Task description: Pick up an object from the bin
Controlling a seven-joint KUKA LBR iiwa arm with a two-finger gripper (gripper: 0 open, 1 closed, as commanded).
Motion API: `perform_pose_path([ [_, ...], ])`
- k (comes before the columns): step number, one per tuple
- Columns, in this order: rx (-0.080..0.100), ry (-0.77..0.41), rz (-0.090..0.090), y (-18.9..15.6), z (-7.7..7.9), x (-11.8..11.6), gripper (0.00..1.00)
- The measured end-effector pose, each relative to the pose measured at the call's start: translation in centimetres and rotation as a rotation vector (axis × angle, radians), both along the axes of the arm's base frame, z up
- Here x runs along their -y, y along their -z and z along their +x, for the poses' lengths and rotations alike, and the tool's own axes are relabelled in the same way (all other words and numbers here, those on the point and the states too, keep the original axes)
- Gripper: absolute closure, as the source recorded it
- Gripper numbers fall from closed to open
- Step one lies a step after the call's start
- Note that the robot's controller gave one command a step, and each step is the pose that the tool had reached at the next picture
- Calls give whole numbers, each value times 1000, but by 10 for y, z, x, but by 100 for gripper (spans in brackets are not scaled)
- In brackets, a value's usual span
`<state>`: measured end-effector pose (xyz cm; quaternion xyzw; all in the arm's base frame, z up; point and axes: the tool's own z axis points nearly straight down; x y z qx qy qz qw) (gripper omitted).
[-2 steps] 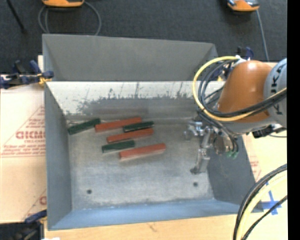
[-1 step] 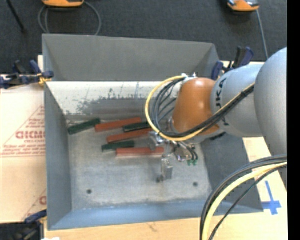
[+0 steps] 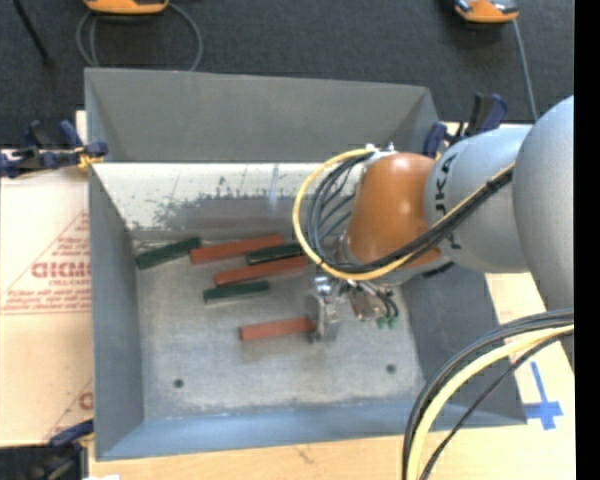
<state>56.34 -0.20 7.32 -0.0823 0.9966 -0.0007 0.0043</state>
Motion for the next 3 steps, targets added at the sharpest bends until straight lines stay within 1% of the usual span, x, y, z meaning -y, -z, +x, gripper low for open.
perform_pose_path([
  [1, 2, -100, -2, -126, -21, 15, 100],
  [2, -3, 33, 2, -124, -15, 15, 100],
  [3, 2, -443, -4, -224, -13, 14, 100],
])
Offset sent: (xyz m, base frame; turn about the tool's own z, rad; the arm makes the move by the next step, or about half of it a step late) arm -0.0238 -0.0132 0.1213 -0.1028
